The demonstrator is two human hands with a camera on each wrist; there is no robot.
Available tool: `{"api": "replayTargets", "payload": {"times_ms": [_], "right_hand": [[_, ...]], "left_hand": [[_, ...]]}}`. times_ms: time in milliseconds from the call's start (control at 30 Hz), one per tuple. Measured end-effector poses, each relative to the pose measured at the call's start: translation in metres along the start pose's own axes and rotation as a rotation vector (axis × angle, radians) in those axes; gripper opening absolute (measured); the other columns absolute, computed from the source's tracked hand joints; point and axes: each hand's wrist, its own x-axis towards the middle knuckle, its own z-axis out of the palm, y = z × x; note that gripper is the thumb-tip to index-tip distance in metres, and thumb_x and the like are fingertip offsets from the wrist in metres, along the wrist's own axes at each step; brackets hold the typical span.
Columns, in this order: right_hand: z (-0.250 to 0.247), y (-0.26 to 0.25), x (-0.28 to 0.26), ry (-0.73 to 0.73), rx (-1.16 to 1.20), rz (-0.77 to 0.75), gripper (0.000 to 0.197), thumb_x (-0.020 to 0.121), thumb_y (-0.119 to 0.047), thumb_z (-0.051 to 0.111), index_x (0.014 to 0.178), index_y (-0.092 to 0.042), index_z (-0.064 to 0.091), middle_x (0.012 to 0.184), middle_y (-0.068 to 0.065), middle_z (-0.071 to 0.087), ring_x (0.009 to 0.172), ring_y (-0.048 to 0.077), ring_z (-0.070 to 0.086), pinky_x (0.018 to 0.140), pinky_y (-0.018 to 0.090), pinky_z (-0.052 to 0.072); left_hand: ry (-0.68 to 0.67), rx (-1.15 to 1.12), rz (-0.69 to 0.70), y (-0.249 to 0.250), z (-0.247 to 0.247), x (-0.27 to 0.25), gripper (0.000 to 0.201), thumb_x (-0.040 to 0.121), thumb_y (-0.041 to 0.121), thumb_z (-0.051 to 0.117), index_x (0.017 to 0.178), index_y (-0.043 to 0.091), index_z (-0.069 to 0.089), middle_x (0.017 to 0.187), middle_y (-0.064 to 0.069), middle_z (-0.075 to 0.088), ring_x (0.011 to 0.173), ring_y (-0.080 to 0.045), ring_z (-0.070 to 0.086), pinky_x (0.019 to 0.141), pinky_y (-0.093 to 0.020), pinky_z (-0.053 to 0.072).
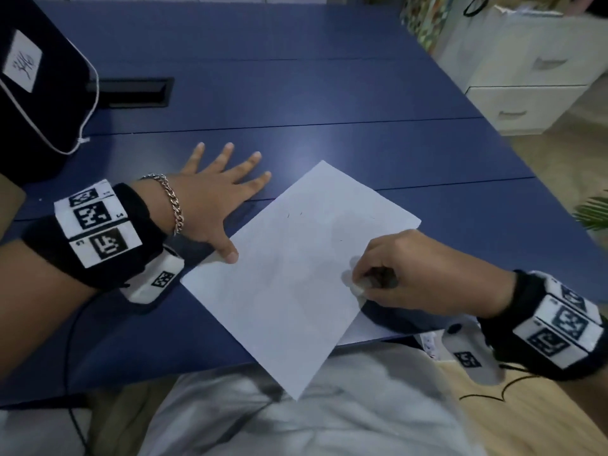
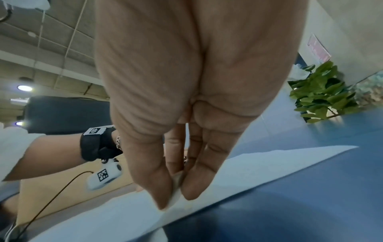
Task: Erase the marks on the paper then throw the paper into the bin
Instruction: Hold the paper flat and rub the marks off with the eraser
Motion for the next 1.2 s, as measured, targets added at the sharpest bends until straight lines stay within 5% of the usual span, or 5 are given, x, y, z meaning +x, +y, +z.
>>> {"api": "replayTargets", "payload": {"times_ms": [233,600,767,1000,1200], "right_hand": [[-0.036,0.028,0.049,0.109,-0.033,0.031,0.019,0.089,-0.024,0.077,0.106,-0.031,0.079,0.098,-0.015,0.071,0.081,-0.001,0.068,0.08,0.032,0.06],[-0.025,0.026,0.067,-0.073,-0.071,-0.083,0.016,0.087,-0.031,0.076,0.103,-0.034,0.08,0.093,-0.017,0.073,0.08,-0.002,0.066,0.075,0.018,0.053],[-0.032,0.033,0.079,0.006,-0.115,-0.085,0.024,0.086,-0.025,0.077,0.109,-0.035,0.08,0.096,-0.016,0.072,0.076,-0.003,0.06,0.077,0.036,0.06],[-0.028,0.018,0.065,-0.169,-0.103,-0.147,0.019,0.087,-0.033,0.076,0.106,-0.034,0.079,0.095,-0.017,0.074,0.081,0.0,0.066,0.077,0.021,0.055],[-0.029,0.027,0.067,0.014,-0.111,-0.068,0.018,0.086,-0.023,0.074,0.102,-0.027,0.08,0.091,-0.01,0.075,0.078,0.01,0.069,0.076,0.036,0.06]], "left_hand": [[0.029,-0.28,0.262,0.069,-0.003,0.014,0.136,0.07,0.095,0.054,0.167,0.026,-0.013,0.172,0.007,-0.027,0.16,-0.027,-0.021,0.128,-0.062,-0.001],[-0.036,-0.263,0.172,0.08,0.006,0.042,0.147,0.052,0.106,0.057,0.158,0.048,-0.027,0.169,0.013,-0.034,0.159,-0.029,-0.023,0.12,-0.076,-0.007],[-0.029,-0.24,0.152,0.082,0.005,0.042,0.148,0.047,0.108,0.056,0.155,0.053,-0.029,0.169,0.013,-0.034,0.159,-0.029,-0.024,0.116,-0.08,-0.009],[-0.063,-0.224,0.135,0.084,0.003,0.041,0.148,0.043,0.109,0.055,0.151,0.057,-0.032,0.166,0.014,-0.039,0.159,-0.029,-0.026,0.109,-0.087,-0.008],[-0.064,-0.21,0.134,0.084,0.003,0.042,0.15,0.041,0.11,0.053,0.151,0.057,-0.033,0.167,0.013,-0.037,0.159,-0.03,-0.025,0.109,-0.087,-0.01]]}}
